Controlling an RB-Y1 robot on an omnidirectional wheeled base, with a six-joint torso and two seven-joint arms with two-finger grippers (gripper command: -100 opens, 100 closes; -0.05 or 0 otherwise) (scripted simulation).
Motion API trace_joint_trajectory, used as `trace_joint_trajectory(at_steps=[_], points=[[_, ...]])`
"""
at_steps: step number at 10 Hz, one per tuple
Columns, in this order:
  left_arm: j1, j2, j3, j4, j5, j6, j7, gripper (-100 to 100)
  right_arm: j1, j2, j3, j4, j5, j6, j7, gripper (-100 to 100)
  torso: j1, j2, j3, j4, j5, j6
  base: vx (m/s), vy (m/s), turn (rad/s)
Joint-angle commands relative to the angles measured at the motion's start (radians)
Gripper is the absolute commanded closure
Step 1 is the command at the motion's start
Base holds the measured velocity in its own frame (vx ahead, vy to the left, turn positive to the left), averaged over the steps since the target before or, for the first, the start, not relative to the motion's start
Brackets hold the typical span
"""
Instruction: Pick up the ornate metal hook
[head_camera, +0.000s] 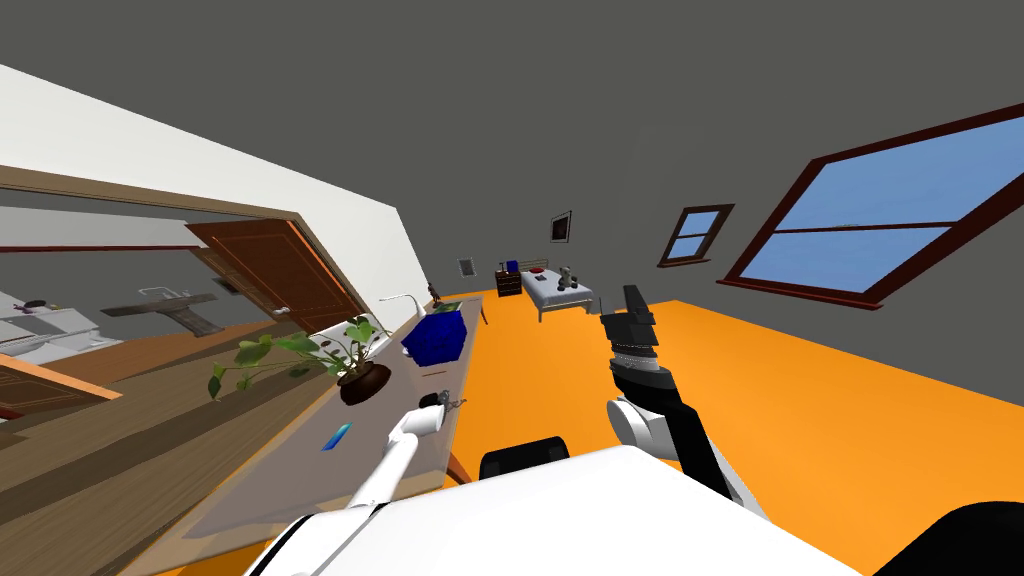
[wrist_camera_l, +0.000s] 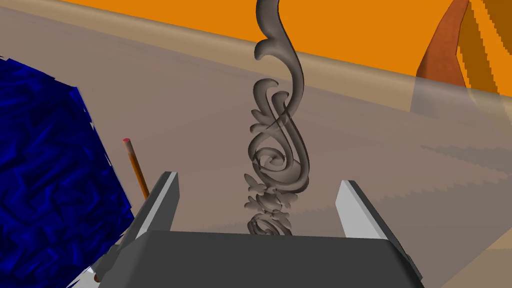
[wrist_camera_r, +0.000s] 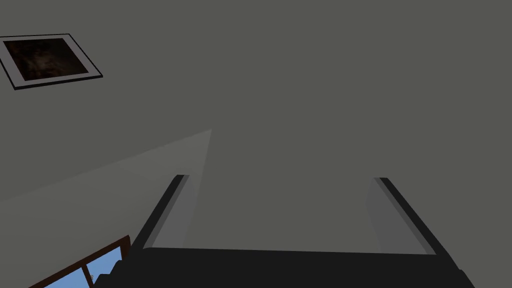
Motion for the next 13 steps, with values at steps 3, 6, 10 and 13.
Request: trace_joint_trajectory(at_steps=[3,6,10,13], points=[[-0.021,0.024,-0.007,0.092,0.018,0.007,-0.014,-100,0.000,0.000,0.000,0.000,0.000,0.000,0.000,0,0.001,-0.002,-0.001,0.000,0.000,0.000,0.082,0.041,0.014],[-0.015,0.026,-0.009,0.099,0.021,0.010,-0.016,-100,0.000,0.000,0.000,0.000,0.000,0.000,0.000,0,-0.001,0.001,0.001,0.000,0.000,0.000,0.034,0.015,0.004],[-0.002,0.016,-0.005,0.125,0.009,-0.029,-0.013,-100,0.000,0.000,0.000,0.000,0.000,0.000,0.000,0,-0.001,0.001,0.000,0.000,0.000,0.000,0.038,0.012,0.000],[0.014,0.002,0.000,0.157,-0.007,-0.079,-0.009,-100,0.000,0.000,0.000,0.000,0.000,0.000,0.000,0,-0.001,0.000,0.000,0.000,0.000,0.000,0.056,0.017,0.000]])
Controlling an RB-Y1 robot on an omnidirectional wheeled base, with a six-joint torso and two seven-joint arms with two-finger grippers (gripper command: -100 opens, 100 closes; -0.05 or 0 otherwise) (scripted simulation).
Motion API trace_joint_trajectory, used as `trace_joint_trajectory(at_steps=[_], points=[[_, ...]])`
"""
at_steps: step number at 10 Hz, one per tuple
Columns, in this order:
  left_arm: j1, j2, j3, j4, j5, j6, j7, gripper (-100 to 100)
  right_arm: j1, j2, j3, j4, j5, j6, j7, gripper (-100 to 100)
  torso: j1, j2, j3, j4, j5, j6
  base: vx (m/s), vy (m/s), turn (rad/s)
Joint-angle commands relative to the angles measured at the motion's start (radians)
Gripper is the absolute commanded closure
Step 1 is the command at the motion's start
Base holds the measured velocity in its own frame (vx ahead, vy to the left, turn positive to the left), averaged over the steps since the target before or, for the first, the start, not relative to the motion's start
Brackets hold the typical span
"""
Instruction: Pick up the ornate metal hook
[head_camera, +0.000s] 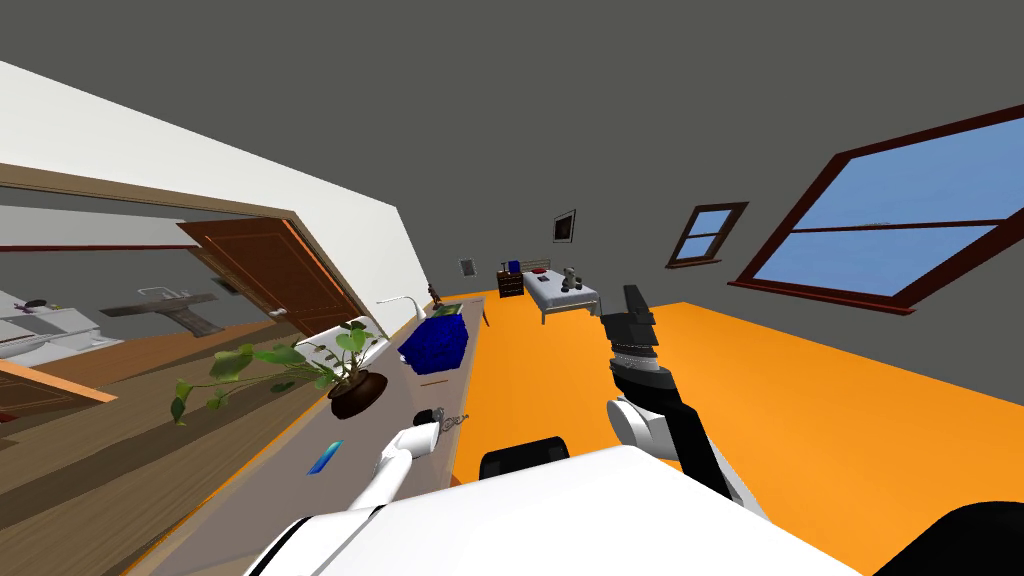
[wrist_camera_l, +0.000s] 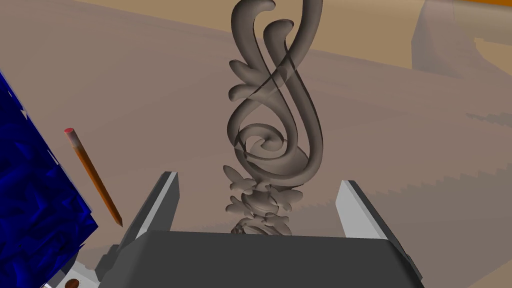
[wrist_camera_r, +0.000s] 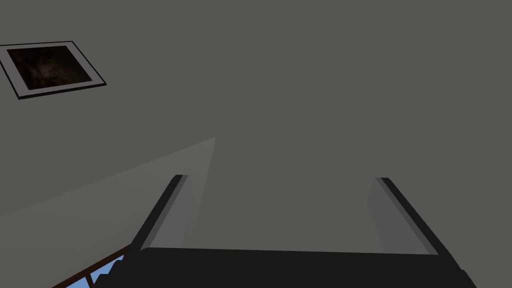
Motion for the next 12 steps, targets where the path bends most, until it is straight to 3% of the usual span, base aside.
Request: trace_joint_trajectory(at_steps=[1,2,6,7,8,12], points=[[0.000,0.000,0.000,0.000,0.000,0.000,0.000,-100,0.000,0.000,0.000,0.000,0.000,0.000,0.000,0,0.000,0.000,0.000,0.000,0.000,0.000,0.025,0.006,0.000],[-0.001,0.000,0.000,0.004,0.000,-0.006,-0.001,100,0.000,0.000,0.000,0.000,0.000,0.000,0.000,0,-0.001,0.002,0.001,0.000,0.000,0.000,0.000,0.000,0.000],[0.000,0.000,-0.001,0.005,0.000,-0.004,-0.002,100,0.000,0.000,0.000,0.000,0.000,0.000,0.000,0,0.000,0.004,0.003,0.001,0.001,0.000,0.000,0.000,0.000],[0.000,0.000,-0.001,0.005,-0.001,-0.004,-0.003,0,0.000,0.000,0.000,0.000,0.000,0.000,0.000,0,0.000,0.004,0.003,0.001,0.001,0.000,0.000,0.000,0.000],[-0.001,0.006,-0.002,-0.027,0.006,0.026,-0.001,100,0.000,0.000,0.000,0.000,0.000,0.000,0.000,0,0.000,0.004,0.002,0.001,0.001,0.000,-0.043,-0.012,0.002],[-0.017,0.020,-0.007,-0.060,0.021,0.075,-0.005,100,0.000,0.000,0.000,0.000,0.000,0.000,0.000,0,-0.001,0.008,0.005,0.003,0.001,0.000,-0.057,-0.020,0.001]])
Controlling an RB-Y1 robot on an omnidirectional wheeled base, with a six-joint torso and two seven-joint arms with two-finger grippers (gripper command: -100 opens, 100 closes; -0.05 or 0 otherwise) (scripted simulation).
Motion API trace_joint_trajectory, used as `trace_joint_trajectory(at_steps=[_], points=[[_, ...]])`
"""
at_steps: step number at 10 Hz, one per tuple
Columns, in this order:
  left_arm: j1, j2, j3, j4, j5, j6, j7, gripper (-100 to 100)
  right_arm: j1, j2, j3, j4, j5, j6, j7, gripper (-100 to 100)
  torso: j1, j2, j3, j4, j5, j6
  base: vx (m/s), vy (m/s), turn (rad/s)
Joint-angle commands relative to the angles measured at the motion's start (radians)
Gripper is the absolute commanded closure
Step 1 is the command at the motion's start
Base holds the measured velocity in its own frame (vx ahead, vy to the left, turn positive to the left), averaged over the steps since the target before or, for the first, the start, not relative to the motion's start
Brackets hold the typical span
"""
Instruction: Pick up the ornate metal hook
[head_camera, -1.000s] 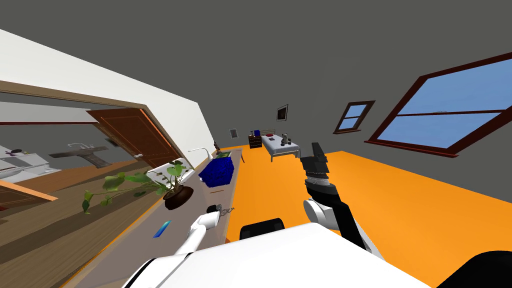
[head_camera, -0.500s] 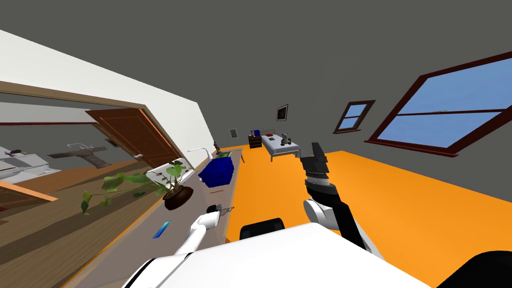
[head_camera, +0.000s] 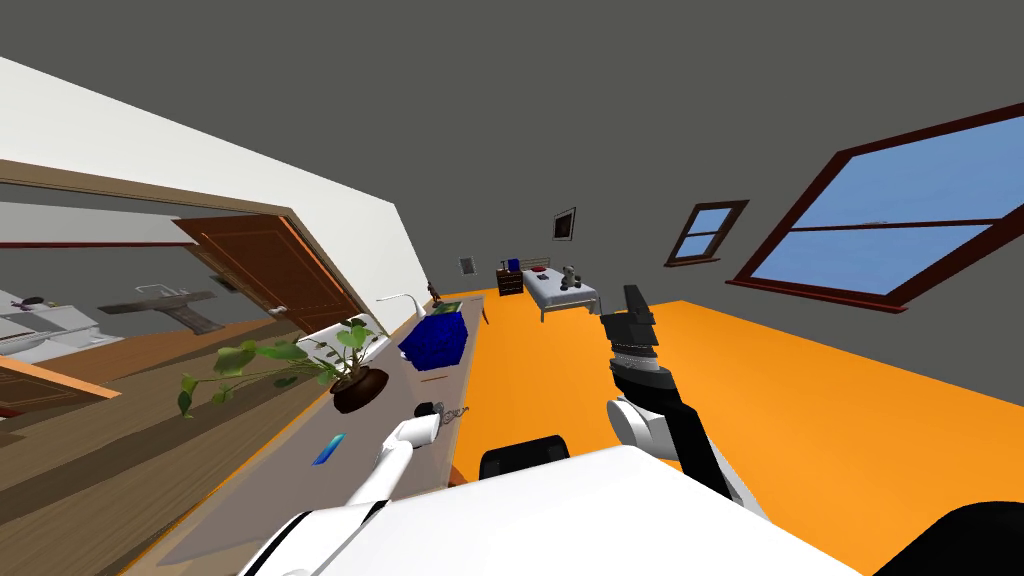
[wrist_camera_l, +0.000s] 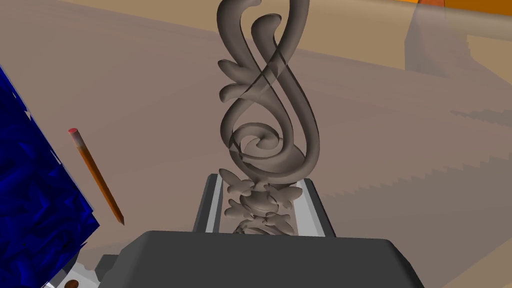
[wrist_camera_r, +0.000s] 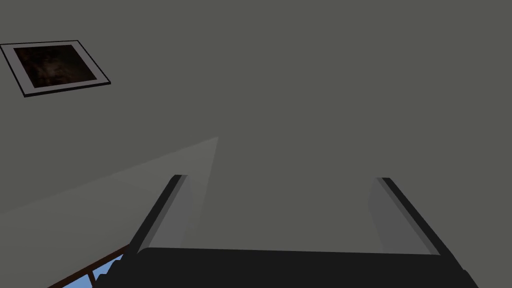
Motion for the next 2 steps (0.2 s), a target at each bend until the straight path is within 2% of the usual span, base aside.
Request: trace_joint_trajectory(at_steps=[1,2], points=[[0.000,0.000,0.000,0.000,0.000,0.000,0.000,100,0.000,0.000,0.000,0.000,0.000,0.000,0.000,0,0.000,0.000,0.000,0.000,0.000,0.000,-0.018,-0.008,0.001],[-0.001,0.000,0.000,-0.002,0.000,0.003,0.001,0,0.000,0.000,0.000,0.000,0.000,0.000,0.000,0,0.000,-0.001,-0.001,-0.001,0.000,0.000,0.000,0.000,0.000]])
